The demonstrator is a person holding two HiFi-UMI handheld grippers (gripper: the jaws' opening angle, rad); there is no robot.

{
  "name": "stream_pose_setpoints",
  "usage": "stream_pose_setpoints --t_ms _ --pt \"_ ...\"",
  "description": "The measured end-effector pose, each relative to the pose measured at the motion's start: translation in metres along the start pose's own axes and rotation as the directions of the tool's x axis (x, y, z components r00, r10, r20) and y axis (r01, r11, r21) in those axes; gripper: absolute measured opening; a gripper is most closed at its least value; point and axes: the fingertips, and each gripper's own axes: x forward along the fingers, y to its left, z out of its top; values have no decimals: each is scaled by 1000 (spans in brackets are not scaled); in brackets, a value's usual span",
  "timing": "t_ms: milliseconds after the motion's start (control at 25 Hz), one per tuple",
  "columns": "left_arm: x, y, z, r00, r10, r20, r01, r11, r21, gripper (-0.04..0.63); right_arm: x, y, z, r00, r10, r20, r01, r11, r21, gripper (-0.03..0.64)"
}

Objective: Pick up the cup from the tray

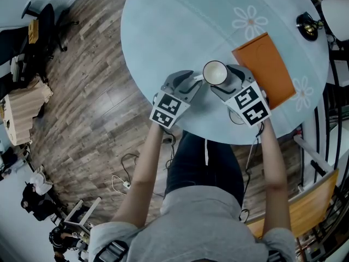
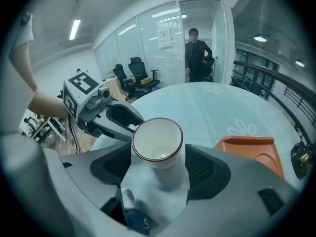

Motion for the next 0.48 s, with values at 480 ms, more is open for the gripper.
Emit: stream_pose_setpoints --t_ms 480 --pt "-43 9 63 984 96 148 -99 995 13 75 -74 -17 49 940 -142 311 97 983 155 341"
